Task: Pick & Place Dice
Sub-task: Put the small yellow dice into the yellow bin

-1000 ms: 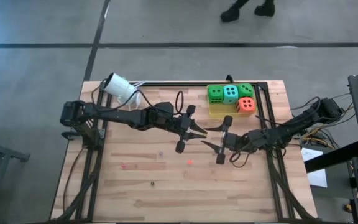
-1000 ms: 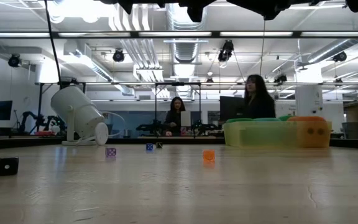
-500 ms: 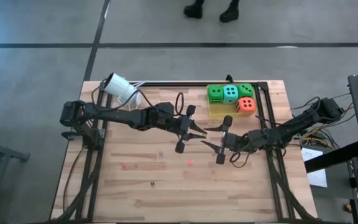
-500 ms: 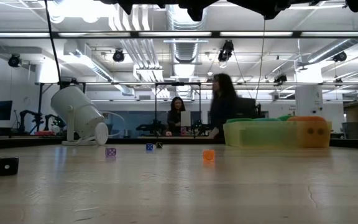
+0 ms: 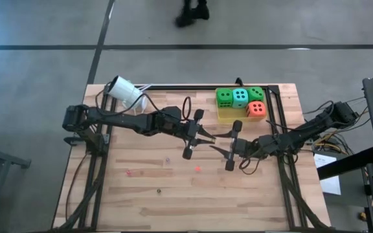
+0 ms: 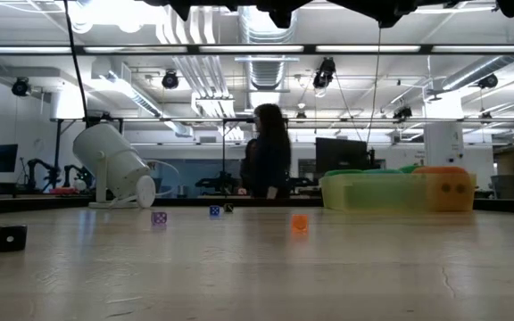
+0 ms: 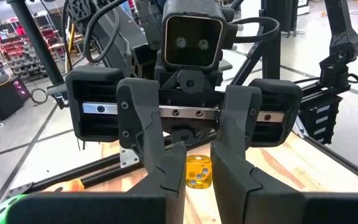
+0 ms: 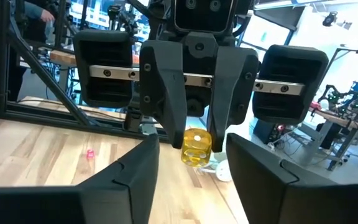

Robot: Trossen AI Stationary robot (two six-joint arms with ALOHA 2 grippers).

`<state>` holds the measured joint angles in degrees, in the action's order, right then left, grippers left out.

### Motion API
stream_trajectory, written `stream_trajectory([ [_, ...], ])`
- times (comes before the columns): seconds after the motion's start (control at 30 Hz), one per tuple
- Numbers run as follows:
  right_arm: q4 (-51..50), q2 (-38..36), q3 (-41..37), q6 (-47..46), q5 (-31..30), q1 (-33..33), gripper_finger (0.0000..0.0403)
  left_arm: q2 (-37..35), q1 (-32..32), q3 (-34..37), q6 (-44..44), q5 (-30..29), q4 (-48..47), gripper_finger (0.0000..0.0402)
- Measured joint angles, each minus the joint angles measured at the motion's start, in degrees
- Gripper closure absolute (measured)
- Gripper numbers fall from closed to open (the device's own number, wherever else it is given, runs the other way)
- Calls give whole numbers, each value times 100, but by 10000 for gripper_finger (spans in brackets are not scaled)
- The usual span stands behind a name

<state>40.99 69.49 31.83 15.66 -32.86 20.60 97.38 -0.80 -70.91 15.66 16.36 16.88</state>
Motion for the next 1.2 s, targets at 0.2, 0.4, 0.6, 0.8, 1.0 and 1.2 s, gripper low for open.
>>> stream_trajectory([
  [0.2,7,0,0,2,44,-4,254,0,0,0,68,2,-2,343],
  [0.4,4,0,-2,2,42,-4,274,0,0,0,86,4,0,343],
  [0.6,5,0,-2,2,42,-2,281,0,0,0,107,9,36,343],
  [0.8,7,0,-2,2,42,0,284,0,0,2,105,7,48,343],
  [1.0,1,0,-2,88,37,0,302,0,0,2,100,13,59,343],
  [1.2,-5,0,-2,105,37,0,309,0,0,2,85,15,59,343],
])
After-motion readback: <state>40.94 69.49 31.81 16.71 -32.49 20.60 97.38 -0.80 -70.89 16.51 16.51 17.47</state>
